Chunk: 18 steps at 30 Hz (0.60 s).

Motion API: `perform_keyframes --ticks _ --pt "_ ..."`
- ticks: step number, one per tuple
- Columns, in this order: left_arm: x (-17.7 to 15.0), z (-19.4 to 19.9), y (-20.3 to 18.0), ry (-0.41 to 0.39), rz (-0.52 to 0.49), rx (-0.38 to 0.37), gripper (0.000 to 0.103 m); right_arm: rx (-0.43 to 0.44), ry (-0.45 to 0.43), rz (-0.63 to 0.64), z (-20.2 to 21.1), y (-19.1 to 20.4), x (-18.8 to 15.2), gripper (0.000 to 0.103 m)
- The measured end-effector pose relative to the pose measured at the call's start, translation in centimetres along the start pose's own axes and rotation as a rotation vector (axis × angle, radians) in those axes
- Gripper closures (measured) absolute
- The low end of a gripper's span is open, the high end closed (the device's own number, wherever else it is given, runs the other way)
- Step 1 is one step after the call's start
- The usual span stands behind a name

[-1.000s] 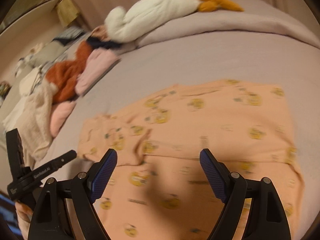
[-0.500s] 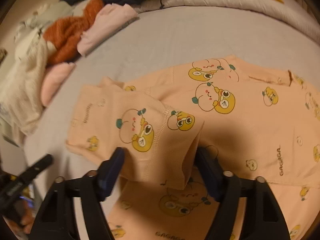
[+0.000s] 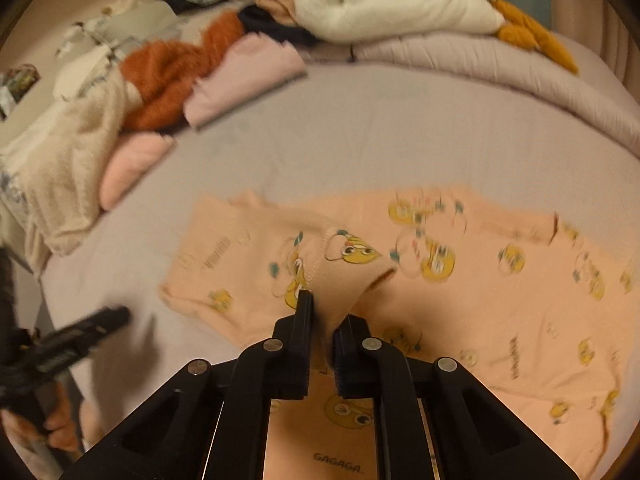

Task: Fold small clothes
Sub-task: 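Grasp the folded romper edge with the right tool, then lift the grasped romper edge upward with the right tool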

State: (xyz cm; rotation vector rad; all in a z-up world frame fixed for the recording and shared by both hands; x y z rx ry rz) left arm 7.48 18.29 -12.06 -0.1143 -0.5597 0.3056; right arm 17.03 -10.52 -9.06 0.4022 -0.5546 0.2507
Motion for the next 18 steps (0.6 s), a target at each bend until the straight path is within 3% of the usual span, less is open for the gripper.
perform_keyframes --ticks 9,18 --pt "0.6 0.1 -0.7 -0.012 -0.011 -0.003 0.051 0.041 -0.164 0.028 5.3 0.9 4.4 0.093" --pt "0.9 -0.5 -2.0 0.002 -0.026 -0.019 0.051 0.018 -0.239 0.05 8.3 0.1 6.2 0.093"
Point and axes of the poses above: each gripper's, at about its wrist camera, not at the fingertips, and z roughly against the way its jaws point, y to its left, x to its top, the point moved 4 cm from there along -z, roughly the way its jaws point, and after that the axes turned 10 degrees about -z, right-handed, at the moved point
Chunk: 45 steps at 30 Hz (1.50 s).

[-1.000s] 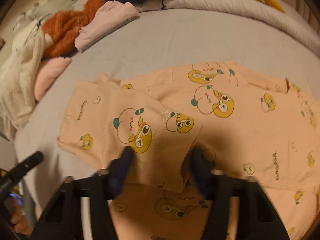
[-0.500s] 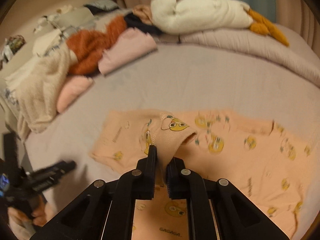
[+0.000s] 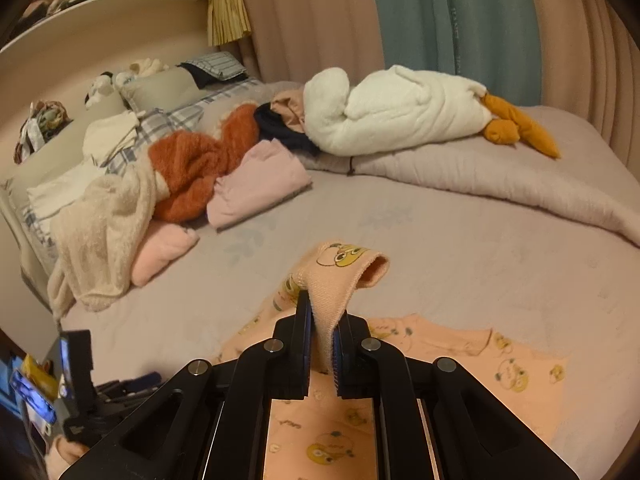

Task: Fold small clothes
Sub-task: 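Lift the grasped romper edge upward with the right tool, then carry the held romper edge across the romper body with the right tool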

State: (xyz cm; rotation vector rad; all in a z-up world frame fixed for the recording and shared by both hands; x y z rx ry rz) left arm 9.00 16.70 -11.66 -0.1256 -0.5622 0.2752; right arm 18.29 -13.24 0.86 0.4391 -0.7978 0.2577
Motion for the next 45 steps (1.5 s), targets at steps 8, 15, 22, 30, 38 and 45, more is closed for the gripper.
perform_keyframes --ticks 8,15,22,30,38,45 --pt "0.4 -0.4 -1.5 0.002 -0.035 -0.014 0.051 -0.036 -0.028 -0.013 1.2 -1.7 0.9 0.093" --pt "0.6 -1.0 -2.4 0.014 -0.055 -0.025 0.051 -0.061 -0.058 -0.028 2.2 -3.3 1.6 0.093" --pt "1.1 -1.3 -3.5 0.018 -0.076 -0.042 0.051 -0.087 -0.072 -0.05 2.9 -4.7 1.7 0.093" --pt "1.8 -1.6 -5.1 0.019 -0.102 -0.065 0.051 -0.129 -0.081 -0.072 3.7 -6.6 1.7 0.093" --pt "2.3 -2.4 -6.8 0.03 -0.144 -0.084 0.051 -0.149 -0.075 -0.097 4.0 -8.4 1.3 0.093" --pt "2.7 -3.0 -8.4 0.035 -0.178 -0.104 0.051 -0.162 -0.062 -0.122 3.9 -9.8 0.7 0.093"
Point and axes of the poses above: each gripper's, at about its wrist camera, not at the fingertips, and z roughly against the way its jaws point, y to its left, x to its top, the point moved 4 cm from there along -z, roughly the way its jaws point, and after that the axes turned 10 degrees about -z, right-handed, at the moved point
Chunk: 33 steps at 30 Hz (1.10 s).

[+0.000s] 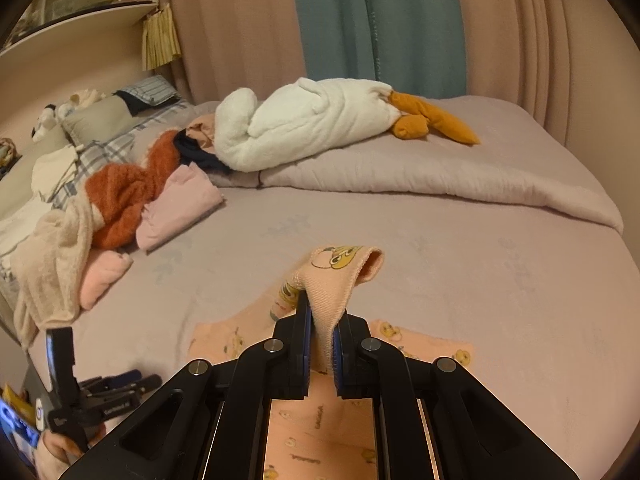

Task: Fold small clothes
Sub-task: 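Carry the held romper edge across the romper body with the right tool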

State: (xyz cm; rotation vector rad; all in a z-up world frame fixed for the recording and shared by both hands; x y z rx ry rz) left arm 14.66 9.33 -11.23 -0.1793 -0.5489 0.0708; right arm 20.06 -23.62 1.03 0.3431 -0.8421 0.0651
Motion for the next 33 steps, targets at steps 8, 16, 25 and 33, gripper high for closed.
perform_keyframes --ticks 8,16,25,33 --pt "0.6 -0.8 -1.1 0.001 -0.027 -0.009 0.053 -0.017 0.023 -0.021 -0.7 -1.4 -0.6 0.093" --pt "1.0 -1.2 -1.9 0.004 -0.039 -0.015 0.053 -0.027 0.047 -0.035 -1.2 -2.4 -1.0 0.093" --pt "1.1 -1.7 -2.6 0.018 -0.05 -0.016 0.053 -0.047 0.068 -0.047 -1.4 -3.7 -1.6 0.093" --pt "1.1 -1.9 -3.3 0.023 -0.072 -0.015 0.053 -0.056 0.078 -0.055 -1.5 -4.5 -2.1 0.093"
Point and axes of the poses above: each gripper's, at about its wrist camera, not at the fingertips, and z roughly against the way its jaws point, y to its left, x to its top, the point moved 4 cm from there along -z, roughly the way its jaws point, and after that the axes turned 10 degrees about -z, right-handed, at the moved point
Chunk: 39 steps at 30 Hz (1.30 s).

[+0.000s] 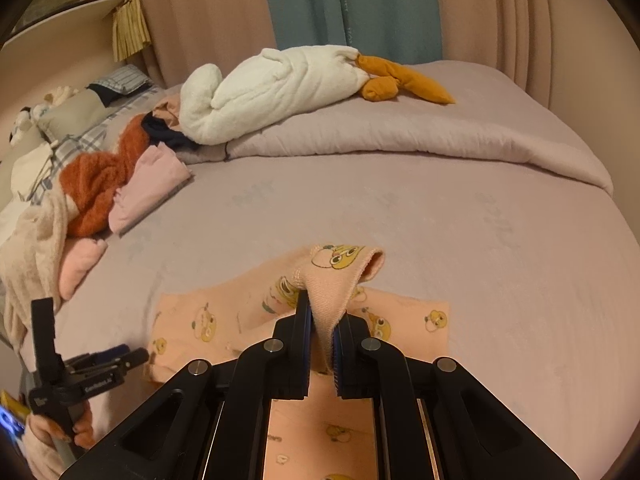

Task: Fold small clothes
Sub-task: 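Carry the held romper edge across the romper body with the right tool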

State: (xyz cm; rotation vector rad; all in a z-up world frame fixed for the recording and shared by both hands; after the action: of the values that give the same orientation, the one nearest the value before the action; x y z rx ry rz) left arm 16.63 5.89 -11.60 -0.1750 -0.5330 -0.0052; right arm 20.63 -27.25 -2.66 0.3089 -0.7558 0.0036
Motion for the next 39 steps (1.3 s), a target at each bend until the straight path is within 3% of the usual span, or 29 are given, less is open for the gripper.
perform_keyframes --ticks 39 --pt "-0.4 -3.3 -1.0 0.076 -0.017 0.021 0.052 -0.077 0.135 -0.07 -3.9 -4.4 -3.2 0.093"
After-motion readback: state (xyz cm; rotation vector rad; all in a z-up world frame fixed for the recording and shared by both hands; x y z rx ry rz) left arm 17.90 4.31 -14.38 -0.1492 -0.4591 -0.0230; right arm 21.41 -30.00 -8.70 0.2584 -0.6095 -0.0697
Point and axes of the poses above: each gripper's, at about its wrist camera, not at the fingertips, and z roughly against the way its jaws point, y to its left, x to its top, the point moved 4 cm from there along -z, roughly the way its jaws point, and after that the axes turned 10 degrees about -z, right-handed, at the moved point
